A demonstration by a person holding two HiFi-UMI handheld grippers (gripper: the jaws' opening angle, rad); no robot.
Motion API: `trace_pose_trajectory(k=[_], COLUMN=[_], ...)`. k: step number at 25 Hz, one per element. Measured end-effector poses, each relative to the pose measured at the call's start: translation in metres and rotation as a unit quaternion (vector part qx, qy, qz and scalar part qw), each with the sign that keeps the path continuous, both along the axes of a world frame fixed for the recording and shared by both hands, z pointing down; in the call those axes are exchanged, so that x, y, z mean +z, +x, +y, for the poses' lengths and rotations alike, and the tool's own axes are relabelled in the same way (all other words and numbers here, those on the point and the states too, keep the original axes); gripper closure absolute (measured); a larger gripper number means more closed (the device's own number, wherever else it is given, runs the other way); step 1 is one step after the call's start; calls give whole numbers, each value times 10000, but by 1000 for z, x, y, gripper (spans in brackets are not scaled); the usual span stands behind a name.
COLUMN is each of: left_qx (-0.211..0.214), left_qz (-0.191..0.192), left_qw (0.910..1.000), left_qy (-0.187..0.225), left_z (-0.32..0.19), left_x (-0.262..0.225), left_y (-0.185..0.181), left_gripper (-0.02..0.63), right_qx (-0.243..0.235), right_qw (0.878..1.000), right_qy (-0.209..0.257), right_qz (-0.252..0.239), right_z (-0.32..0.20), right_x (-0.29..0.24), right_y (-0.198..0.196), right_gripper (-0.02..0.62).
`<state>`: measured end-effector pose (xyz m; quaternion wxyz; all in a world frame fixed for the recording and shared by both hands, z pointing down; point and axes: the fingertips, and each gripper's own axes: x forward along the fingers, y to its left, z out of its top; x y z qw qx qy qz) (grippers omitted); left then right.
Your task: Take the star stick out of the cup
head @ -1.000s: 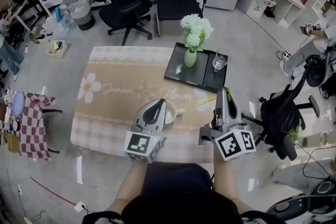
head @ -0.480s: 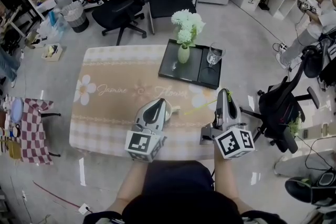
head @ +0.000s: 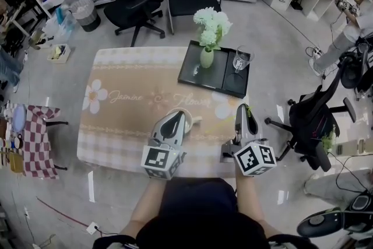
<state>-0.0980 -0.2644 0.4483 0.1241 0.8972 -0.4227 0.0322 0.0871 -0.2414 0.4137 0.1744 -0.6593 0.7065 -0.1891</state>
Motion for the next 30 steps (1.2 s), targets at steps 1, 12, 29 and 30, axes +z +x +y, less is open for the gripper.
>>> trace_pose_trajectory(k=[1,12,29,30], left_qx=[6,52,-90,-104], left_qz=[-2,-6,64,55], left_qw=[10000,9999,9999,9999], left_qy=[-23,-113,-62,-72], left_z=[0,-1,-12,-12], left_x=[3,9,-1,0], left_y=[0,3,-6,-7], left_gripper=[597,597,597,597], right_qx=[-8,-152,-213,-208], right_qw=[10000,9997,9995,9995], right_qy=[-15,-111,-100,-98], right_qz=[8,129,230,229], right_z=[0,-5,-6,-6], right_x=[1,6,2,2], right_y=[0,-7,-8,-8], right_gripper=[580,580,580,580])
